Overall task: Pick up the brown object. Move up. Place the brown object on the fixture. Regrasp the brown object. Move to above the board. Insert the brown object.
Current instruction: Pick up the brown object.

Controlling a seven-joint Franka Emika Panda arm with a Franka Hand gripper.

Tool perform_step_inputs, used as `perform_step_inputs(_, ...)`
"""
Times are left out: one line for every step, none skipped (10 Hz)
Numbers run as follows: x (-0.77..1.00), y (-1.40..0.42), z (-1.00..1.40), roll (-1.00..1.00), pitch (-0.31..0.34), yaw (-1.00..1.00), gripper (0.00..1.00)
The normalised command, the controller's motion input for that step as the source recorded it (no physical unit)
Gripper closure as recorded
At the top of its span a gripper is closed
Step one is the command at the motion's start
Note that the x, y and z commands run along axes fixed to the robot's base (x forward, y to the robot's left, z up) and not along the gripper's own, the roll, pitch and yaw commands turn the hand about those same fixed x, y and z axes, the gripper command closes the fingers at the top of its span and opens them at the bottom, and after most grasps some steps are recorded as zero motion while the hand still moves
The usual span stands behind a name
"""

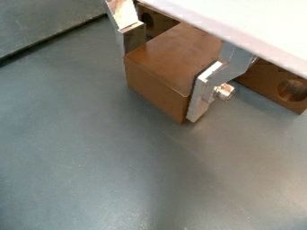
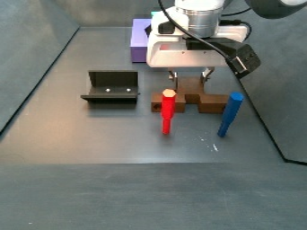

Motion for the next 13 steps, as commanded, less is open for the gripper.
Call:
perform_step_inputs(0.00,0.00,0.00,0.00,0.000,0.00,1.00)
perform_step_inputs(0.00,0.00,0.00,0.00,0.000,0.00,1.00)
perform_step_inputs(0.00,0.00,0.00,0.00,0.000,0.00,1.00)
perform_step_inputs(0.00,0.00,0.00,0.00,0.000,0.00,1.00)
perform_step_inputs(0.00,0.00,0.00,0.00,0.000,0.00,1.00)
perform_step_inputs(0.00,0.00,0.00,0.00,0.000,0.00,1.00)
perform_step_inputs(0.00,0.00,0.00,0.00,0.000,0.00,1.00)
perform_step_inputs(0.00,0.00,0.00,0.00,0.000,0.00,1.00)
perform_step_inputs(0.00,0.00,0.00,0.00,0.000,0.00,1.00)
perform_step_inputs(0.00,0.00,0.00,0.00,0.000,0.00,1.00)
perform_step_inputs(0.00,0.00,0.00,0.00,0.000,0.00,1.00)
perform_step_inputs(0.00,0.00,0.00,0.00,0.000,0.00,1.00)
perform_step_inputs(0.00,0.00,0.00,0.00,0.000,0.00,1.00)
